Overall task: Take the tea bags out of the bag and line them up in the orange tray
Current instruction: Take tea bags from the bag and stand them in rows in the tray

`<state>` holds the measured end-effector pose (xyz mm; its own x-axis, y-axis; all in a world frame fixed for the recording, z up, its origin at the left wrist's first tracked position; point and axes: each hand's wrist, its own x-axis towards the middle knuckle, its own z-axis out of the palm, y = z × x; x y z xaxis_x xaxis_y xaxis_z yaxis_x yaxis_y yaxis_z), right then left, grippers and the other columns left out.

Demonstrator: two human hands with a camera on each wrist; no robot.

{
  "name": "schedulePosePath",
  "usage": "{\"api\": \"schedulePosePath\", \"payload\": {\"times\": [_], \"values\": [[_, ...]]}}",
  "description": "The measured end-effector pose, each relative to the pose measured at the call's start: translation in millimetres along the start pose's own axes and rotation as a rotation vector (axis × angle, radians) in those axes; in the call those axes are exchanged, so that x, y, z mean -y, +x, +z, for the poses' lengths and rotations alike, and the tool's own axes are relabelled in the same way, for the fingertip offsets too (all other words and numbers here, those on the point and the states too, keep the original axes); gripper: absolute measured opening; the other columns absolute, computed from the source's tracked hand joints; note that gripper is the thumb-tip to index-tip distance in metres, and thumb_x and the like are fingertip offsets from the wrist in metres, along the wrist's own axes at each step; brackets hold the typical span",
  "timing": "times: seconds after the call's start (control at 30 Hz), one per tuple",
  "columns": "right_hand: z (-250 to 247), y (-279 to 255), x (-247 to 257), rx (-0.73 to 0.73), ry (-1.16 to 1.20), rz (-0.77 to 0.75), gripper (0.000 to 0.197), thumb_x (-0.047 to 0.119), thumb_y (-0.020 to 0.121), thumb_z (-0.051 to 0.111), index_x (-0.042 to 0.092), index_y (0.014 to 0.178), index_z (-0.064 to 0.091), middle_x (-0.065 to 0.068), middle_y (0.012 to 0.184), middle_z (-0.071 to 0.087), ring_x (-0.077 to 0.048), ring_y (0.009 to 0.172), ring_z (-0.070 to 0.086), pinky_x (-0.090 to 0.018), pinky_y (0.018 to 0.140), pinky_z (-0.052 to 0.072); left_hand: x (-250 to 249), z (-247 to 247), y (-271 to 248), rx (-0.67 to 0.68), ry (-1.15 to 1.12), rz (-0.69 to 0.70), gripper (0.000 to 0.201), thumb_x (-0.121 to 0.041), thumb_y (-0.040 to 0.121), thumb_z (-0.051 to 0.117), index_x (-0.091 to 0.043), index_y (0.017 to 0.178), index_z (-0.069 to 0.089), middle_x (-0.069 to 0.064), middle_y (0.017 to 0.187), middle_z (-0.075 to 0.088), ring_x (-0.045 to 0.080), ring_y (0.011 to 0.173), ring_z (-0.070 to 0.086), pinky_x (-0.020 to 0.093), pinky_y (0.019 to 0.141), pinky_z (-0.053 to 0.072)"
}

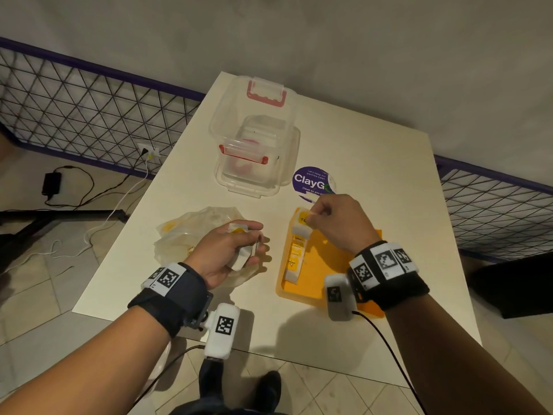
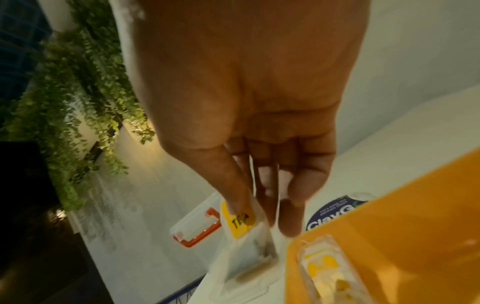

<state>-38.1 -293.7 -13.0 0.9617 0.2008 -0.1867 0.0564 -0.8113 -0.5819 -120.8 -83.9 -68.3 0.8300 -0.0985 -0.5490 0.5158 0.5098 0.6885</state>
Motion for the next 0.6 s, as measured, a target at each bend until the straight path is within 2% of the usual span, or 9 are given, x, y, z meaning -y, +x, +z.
{"api": "schedulePosePath", "payload": {"times": [0.1, 0.17, 0.23, 0.3, 0.4, 0.5, 0.6], "values": [[5, -5, -14, 0.177, 0.068, 0.121, 0.008, 0.012, 0.089, 0.069, 0.007, 0.085, 0.064, -0.011, 0.072, 0.074, -0.007, 0.053, 0.066, -0.027, 0.059, 0.053, -1, -1, 0, -0.005, 0.011, -0.001, 0.027, -0.005, 0.095, 0.059, -0.001, 0.122, 0.060, 0.017, 0.093, 0.066, 0.022, 0.076, 0.065, 0.028, 0.056, 0.053], [14, -12, -22, 0.291, 0.059, 0.185, 0.008, 0.010, 0.090, 0.068, 0.004, 0.088, 0.063, -0.018, 0.071, 0.074, -0.009, 0.047, 0.065, -0.023, 0.051, 0.050, -1, -2, 0, -0.009, 0.005, -0.008, 0.027, -0.004, 0.095, 0.059, -0.002, 0.121, 0.060, 0.017, 0.092, 0.066, 0.022, 0.077, 0.065, 0.028, 0.056, 0.053], [25, -17, -28, 0.374, 0.069, 0.241, 0.007, 0.010, 0.090, 0.067, 0.005, 0.090, 0.062, -0.021, 0.071, 0.073, -0.015, 0.050, 0.068, -0.024, 0.049, 0.049, 0, -1, -1, -0.012, -0.005, -0.014, 0.026, -0.004, 0.095, 0.059, -0.002, 0.121, 0.060, 0.017, 0.092, 0.065, 0.022, 0.076, 0.065, 0.028, 0.056, 0.053], [34, -19, -31, 0.447, 0.093, 0.295, 0.009, 0.010, 0.091, 0.067, 0.005, 0.096, 0.063, -0.021, 0.075, 0.075, -0.020, 0.058, 0.072, -0.027, 0.054, 0.052, 0, 0, -2, -0.012, -0.003, -0.015, 0.026, -0.004, 0.095, 0.059, -0.002, 0.121, 0.060, 0.017, 0.094, 0.065, 0.022, 0.075, 0.066, 0.027, 0.057, 0.053], [45, -22, -33, 0.546, 0.110, 0.359, 0.011, 0.011, 0.090, 0.068, 0.007, 0.100, 0.065, -0.018, 0.083, 0.076, -0.022, 0.069, 0.076, -0.028, 0.057, 0.051, 0, 2, -4, -0.010, -0.015, -0.026, 0.026, -0.004, 0.095, 0.058, -0.002, 0.121, 0.060, 0.016, 0.095, 0.064, 0.021, 0.074, 0.066, 0.027, 0.055, 0.053], [53, -23, -33, 0.569, 0.121, 0.377, 0.011, 0.010, 0.089, 0.070, 0.008, 0.099, 0.066, -0.019, 0.084, 0.076, -0.022, 0.072, 0.076, -0.024, 0.053, 0.051, -1, 3, -5, -0.010, -0.025, -0.037, 0.028, -0.004, 0.095, 0.058, -0.002, 0.123, 0.059, 0.016, 0.093, 0.064, 0.021, 0.072, 0.065, 0.027, 0.054, 0.053], [57, -22, -32, 0.543, 0.123, 0.388, 0.009, 0.010, 0.089, 0.070, 0.010, 0.097, 0.065, -0.020, 0.083, 0.076, -0.022, 0.067, 0.075, -0.023, 0.050, 0.050, -1, 3, -6, -0.008, -0.024, -0.037, 0.029, -0.004, 0.095, 0.057, -0.001, 0.124, 0.057, 0.016, 0.092, 0.063, 0.020, 0.071, 0.065, 0.027, 0.053, 0.053]]}}
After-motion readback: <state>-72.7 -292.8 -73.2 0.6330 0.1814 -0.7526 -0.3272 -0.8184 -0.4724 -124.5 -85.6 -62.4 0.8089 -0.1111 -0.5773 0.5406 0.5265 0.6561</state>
